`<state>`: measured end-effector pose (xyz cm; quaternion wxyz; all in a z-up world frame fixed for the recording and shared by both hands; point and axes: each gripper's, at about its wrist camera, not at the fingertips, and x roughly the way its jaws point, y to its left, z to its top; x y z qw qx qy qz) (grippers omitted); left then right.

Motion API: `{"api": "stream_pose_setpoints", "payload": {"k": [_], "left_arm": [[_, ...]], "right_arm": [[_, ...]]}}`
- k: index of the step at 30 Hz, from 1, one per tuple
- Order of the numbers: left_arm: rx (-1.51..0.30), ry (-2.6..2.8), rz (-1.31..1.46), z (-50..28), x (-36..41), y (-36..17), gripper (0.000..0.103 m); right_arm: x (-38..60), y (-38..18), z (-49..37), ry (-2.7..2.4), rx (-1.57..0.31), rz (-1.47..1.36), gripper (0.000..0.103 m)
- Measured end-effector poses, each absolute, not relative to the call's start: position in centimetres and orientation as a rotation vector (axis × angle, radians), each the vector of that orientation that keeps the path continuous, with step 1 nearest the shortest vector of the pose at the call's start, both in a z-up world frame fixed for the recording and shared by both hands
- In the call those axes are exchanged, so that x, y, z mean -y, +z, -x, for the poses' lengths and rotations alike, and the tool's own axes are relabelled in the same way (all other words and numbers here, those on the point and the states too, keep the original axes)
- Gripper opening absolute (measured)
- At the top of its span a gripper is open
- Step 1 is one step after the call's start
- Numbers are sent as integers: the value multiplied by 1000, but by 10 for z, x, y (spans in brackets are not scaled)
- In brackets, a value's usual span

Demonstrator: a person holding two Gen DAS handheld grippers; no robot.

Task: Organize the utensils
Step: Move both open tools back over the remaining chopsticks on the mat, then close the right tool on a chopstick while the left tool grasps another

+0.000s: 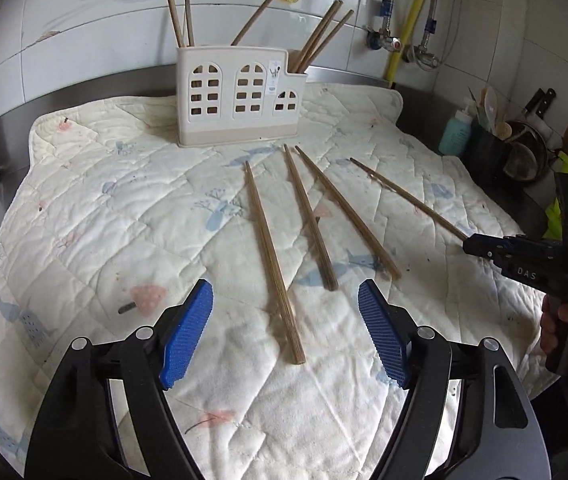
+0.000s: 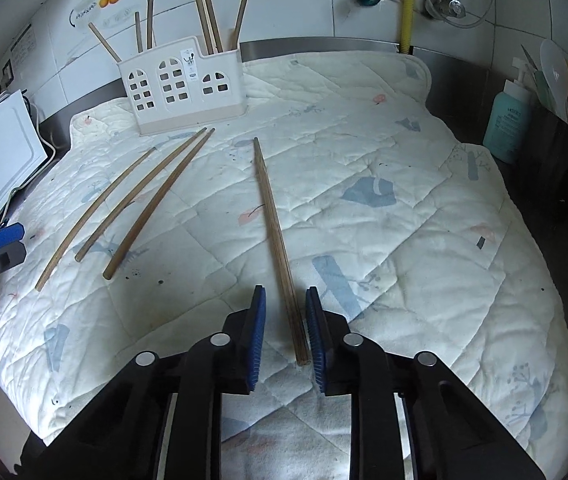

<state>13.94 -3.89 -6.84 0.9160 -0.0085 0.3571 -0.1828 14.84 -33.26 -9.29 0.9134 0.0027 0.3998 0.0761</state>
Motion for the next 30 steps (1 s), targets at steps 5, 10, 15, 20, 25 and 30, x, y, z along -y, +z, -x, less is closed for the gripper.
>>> {"api": "stream_pose_setpoints", "payload": {"k": [5,10,15,20,25,30], "left_arm": [[-772,-383,26,-141,45,-80,55],[-810,-367,43,-150,49,-89,33],[-838,-339,78,-161,48,-96,24],[-846,-329,59,-164,51,-98,16],[-859,-314,75,-166,43,-96,7],[-878,-331,103,-166,42,-98,7]], "right_arm": [[331,-93,-146,142,-814,9,10],[329,-92,-145,139,-809,2,9],[328,-92,-144,140,-806,-7,8],[324,-90,-143,138,-798,0,8],[318,-70,-135,146,-739,10,7],[312,-36,-127,152,-660,28,7]]}}
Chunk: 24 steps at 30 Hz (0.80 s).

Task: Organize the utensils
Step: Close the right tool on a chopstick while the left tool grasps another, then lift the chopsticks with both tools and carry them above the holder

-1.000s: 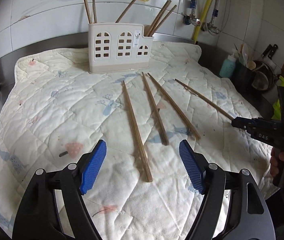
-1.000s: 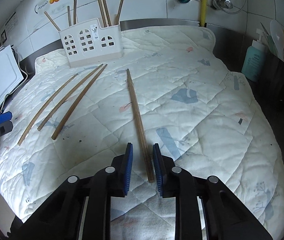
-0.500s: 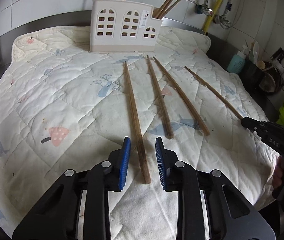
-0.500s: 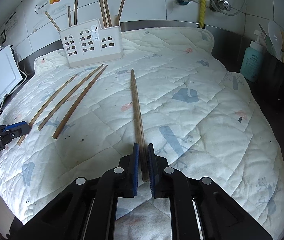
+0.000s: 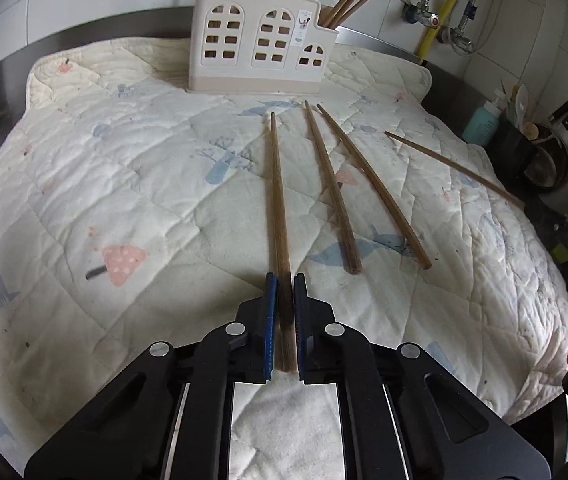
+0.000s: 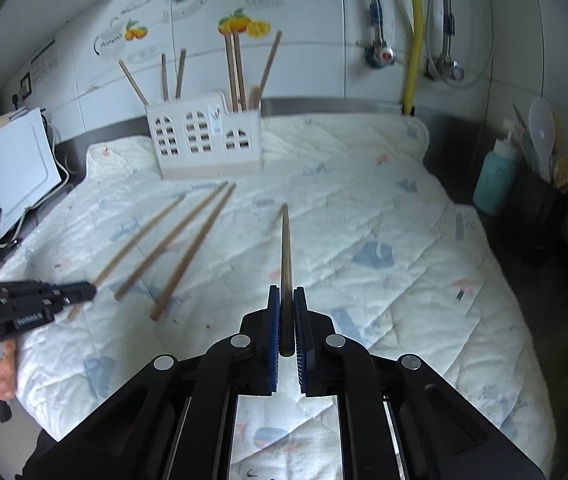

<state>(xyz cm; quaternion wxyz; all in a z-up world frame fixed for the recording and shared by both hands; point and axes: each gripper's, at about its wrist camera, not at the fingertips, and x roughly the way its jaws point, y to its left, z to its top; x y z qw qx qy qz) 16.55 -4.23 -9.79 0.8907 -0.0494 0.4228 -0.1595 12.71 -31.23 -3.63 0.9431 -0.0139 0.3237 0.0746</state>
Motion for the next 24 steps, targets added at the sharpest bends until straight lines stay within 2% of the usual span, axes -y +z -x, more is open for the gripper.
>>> {"api": "stream_pose_setpoints", "payload": {"k": [8,15,19,22,24], "left_arm": [[-876,-304,95,-166,44,-96,6],[-745,-325,66,-163,36,-58,3],[-787,-373,118,-165,28,-56,3],[-814,-377,97,-160,33,-67,9],[-833,-379,80,-157,37,-77,16]], "right_arm": [[304,-10,-128,174,-623,34,7],[298,32,-133,215,-577,65,7],[297,58,-139,240,-545,53,7],[295,67,-140,244,-524,61,7],[293,67,-141,248,-523,63,7]]}}
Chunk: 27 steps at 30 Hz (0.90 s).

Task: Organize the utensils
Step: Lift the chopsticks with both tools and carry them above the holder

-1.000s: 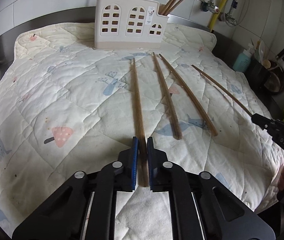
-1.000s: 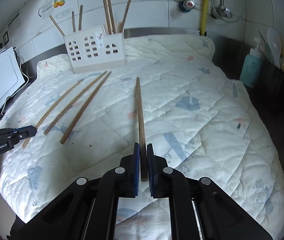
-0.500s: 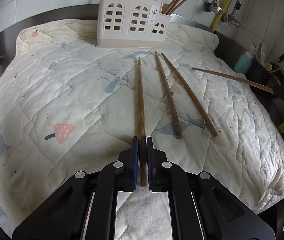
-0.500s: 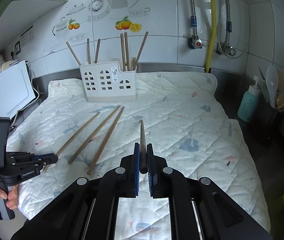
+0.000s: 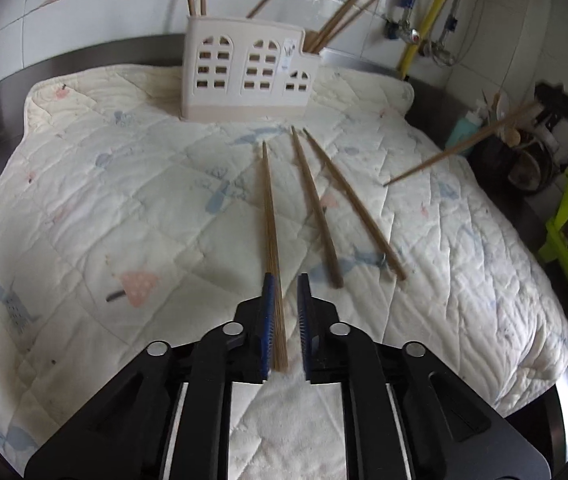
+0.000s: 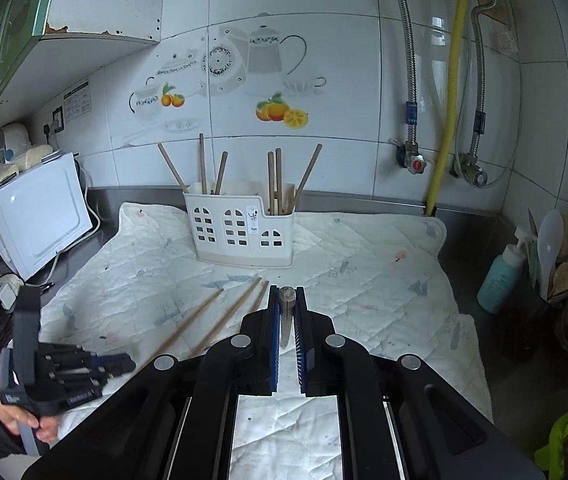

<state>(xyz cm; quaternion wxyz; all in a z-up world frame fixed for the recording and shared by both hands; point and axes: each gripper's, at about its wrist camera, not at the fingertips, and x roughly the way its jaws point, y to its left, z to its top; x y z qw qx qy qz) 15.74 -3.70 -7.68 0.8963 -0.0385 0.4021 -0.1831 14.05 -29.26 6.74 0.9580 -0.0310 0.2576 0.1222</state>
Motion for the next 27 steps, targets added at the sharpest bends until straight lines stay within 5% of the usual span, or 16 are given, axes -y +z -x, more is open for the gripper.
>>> {"api": "stream_pose_setpoints", "payload": {"k": [5,12,27], "left_arm": [[-872,-371,78,-161,40,-94,18],[-862,-324,65,-165,39,-94,5],[-556,-328,72,-180,18,-10,5]], "right_arm": [[286,64,-139,253,-525,83,7],[286,66,-140,257,-520,85,7],[262,118,-155,323,-454,130,7]]}}
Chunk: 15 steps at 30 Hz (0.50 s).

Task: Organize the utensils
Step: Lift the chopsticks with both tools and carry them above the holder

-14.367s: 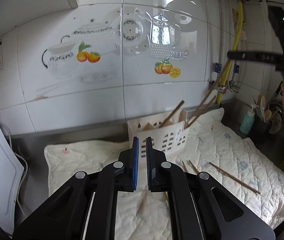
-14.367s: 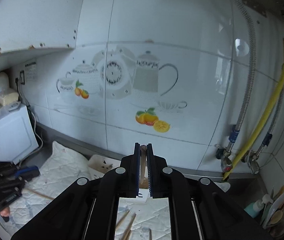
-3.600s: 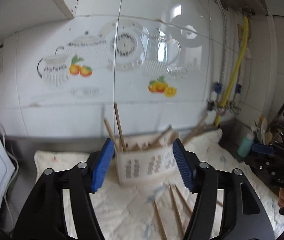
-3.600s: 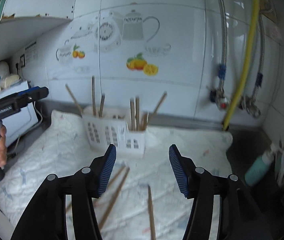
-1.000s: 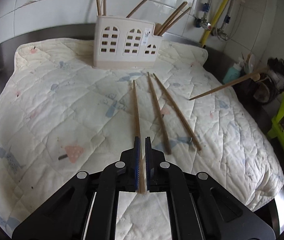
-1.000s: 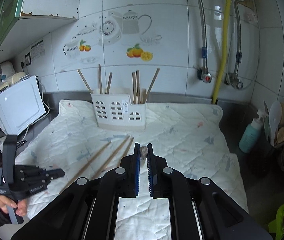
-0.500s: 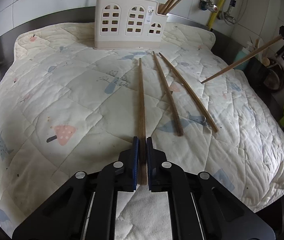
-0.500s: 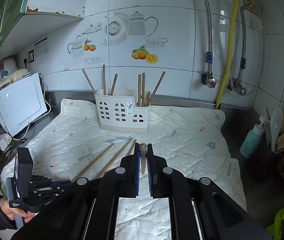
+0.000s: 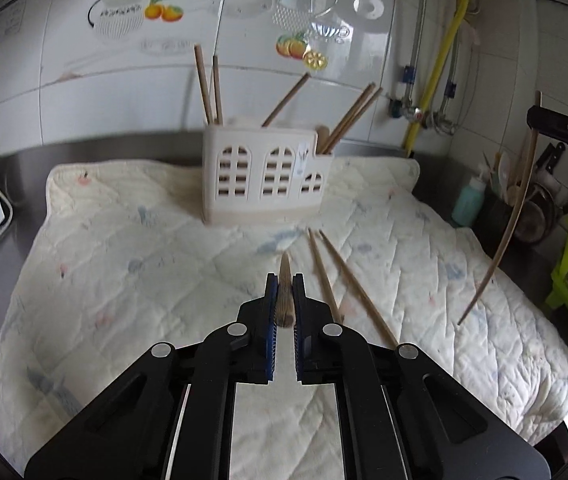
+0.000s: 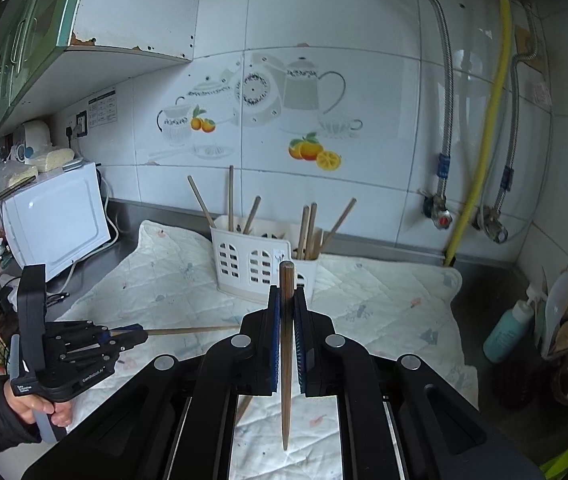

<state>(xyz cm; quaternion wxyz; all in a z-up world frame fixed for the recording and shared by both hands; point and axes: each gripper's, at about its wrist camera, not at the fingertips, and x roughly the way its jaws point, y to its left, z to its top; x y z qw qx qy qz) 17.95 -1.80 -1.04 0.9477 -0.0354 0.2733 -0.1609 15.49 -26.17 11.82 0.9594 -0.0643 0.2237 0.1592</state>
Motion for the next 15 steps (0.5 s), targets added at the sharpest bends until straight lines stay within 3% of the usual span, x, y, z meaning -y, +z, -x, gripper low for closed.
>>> {"api": "stream_pose_setpoints", "payload": {"k": [15], "left_arm": [[-506,-351,-2,-217,20,52,5]], "right_arm": [[225,183,-217,381,-385,141,7]]}}
